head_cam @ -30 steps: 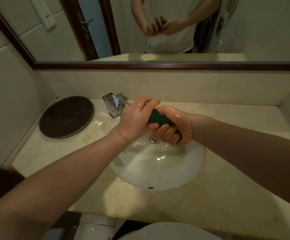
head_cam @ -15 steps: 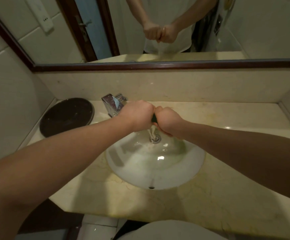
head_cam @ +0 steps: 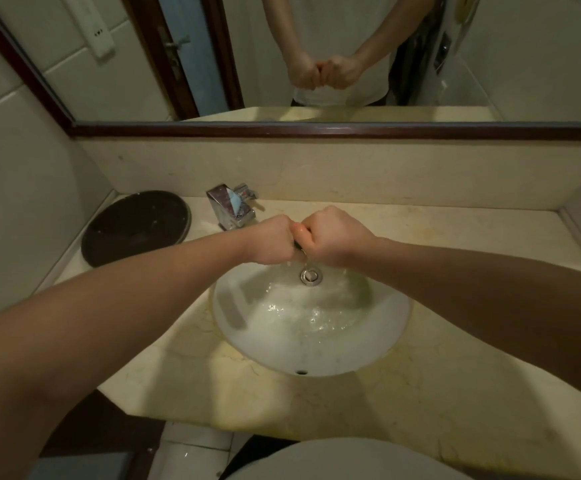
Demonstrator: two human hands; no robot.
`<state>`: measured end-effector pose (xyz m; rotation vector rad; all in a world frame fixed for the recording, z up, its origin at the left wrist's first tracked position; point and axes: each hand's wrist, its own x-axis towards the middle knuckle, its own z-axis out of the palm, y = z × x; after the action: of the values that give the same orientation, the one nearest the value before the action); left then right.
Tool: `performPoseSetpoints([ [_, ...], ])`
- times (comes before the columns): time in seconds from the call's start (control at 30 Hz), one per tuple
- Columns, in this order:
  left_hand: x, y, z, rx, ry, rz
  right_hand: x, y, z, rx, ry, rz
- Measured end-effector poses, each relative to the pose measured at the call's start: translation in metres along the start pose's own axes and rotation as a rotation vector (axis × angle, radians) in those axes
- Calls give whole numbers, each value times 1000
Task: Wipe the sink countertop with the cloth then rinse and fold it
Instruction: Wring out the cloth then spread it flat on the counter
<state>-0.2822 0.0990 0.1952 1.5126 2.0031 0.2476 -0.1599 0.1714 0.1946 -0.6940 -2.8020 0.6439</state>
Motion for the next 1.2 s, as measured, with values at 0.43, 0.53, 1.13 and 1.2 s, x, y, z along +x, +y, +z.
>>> performPoseSetpoints([
  [0.43, -19, -5, -6, -339, -64, -27, -10, 11, -3, 122, -83, -91],
  [0.53, -23, -14, 4, -504, 233, -5, -10, 17, -5, 395, -56, 171],
  [1.13, -47, 48, -37, 773, 557, 249, -25, -33, -57, 1241, -543, 630],
  [1.2, -45, 52, -34, 878, 412, 154, -22, -30, -41, 1028, -431, 670],
])
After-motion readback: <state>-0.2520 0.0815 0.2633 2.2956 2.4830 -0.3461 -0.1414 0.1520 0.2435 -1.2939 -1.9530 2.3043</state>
